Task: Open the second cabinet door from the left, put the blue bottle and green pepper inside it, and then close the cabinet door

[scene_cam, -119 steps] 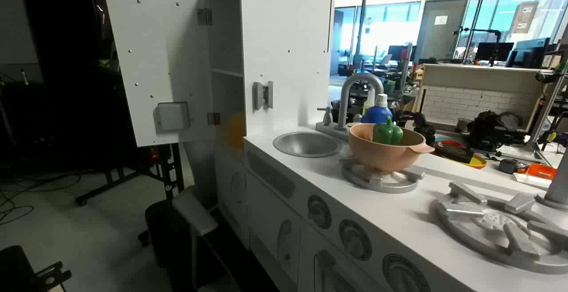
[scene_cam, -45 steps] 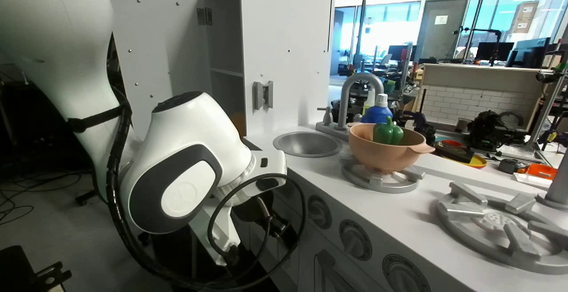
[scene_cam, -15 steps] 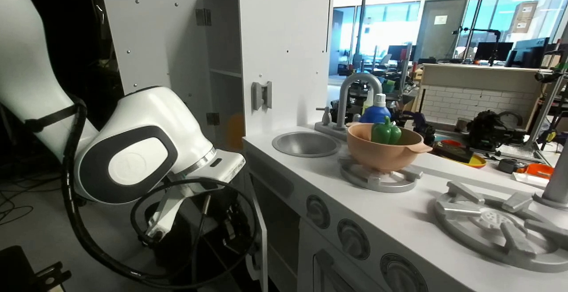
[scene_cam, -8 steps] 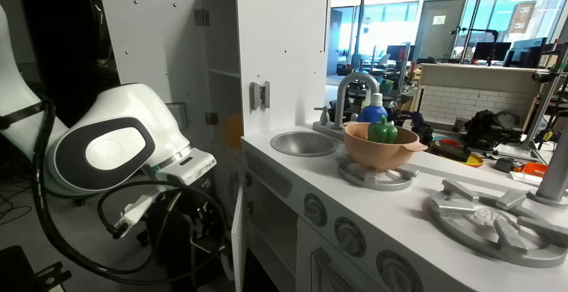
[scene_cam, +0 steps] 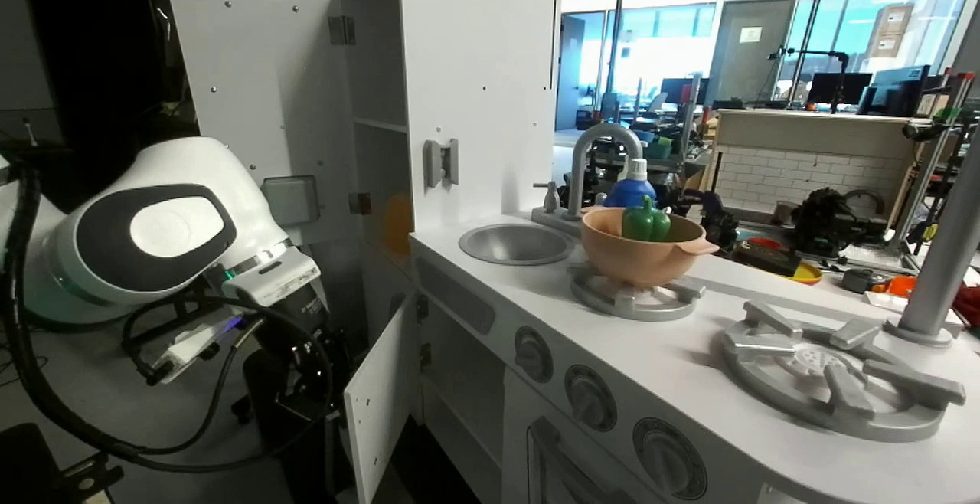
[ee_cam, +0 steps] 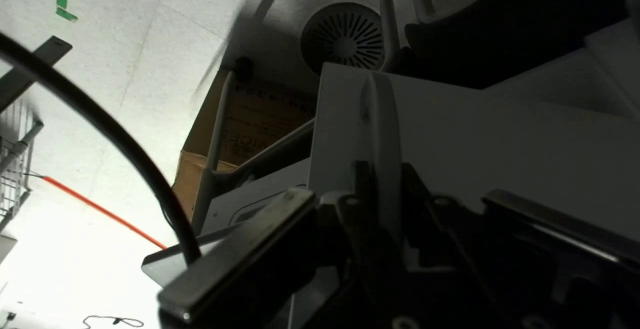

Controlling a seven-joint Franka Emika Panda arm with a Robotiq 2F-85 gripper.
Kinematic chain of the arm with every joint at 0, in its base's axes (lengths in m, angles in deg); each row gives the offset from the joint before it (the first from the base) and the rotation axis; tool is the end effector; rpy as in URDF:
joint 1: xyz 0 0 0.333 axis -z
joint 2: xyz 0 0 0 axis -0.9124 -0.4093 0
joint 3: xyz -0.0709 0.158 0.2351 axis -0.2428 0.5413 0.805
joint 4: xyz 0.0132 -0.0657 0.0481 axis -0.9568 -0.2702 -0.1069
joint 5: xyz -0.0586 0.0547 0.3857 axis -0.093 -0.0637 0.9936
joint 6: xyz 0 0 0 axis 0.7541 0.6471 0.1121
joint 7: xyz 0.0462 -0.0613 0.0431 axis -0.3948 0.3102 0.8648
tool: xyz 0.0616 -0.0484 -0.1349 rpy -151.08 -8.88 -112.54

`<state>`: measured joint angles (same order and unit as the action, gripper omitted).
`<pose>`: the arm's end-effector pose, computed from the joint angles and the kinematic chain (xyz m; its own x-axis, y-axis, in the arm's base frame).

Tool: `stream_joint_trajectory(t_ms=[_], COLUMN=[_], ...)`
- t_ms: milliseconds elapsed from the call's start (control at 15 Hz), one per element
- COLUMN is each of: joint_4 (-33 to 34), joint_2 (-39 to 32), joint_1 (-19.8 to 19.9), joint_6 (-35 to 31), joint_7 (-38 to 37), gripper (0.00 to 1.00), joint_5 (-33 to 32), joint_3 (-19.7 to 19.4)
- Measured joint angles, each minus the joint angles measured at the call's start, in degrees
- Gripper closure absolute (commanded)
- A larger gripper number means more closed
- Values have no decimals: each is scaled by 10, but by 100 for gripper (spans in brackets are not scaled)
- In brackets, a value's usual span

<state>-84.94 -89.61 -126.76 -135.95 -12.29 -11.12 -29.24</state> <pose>0.5255 0.1156 0.0118 0.5781 -0.6809 0.4496 -0.7895 -0.6060 0.0972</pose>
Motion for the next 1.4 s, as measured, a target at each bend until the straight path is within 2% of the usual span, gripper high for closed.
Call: stream_joint_trajectory(t_ms=[67, 267, 467, 533, 933, 1133, 1400], joint_4=[4, 33, 100, 122, 218, 246, 244], joint_2=[2, 17, 23, 23, 23, 42, 125], joint_1=[-4, -16, -23, -22, 17, 69, 147], joint_6=[12, 48, 65, 73, 115, 144, 219], joint_7=[-22, -33, -29, -26, 16, 106, 258], gripper=[55, 31, 5, 1, 0, 0, 0], joint_5=[-12, -61, -109, -124, -184, -194, -201], joint_3=[1, 33, 80, 93, 152, 204, 267])
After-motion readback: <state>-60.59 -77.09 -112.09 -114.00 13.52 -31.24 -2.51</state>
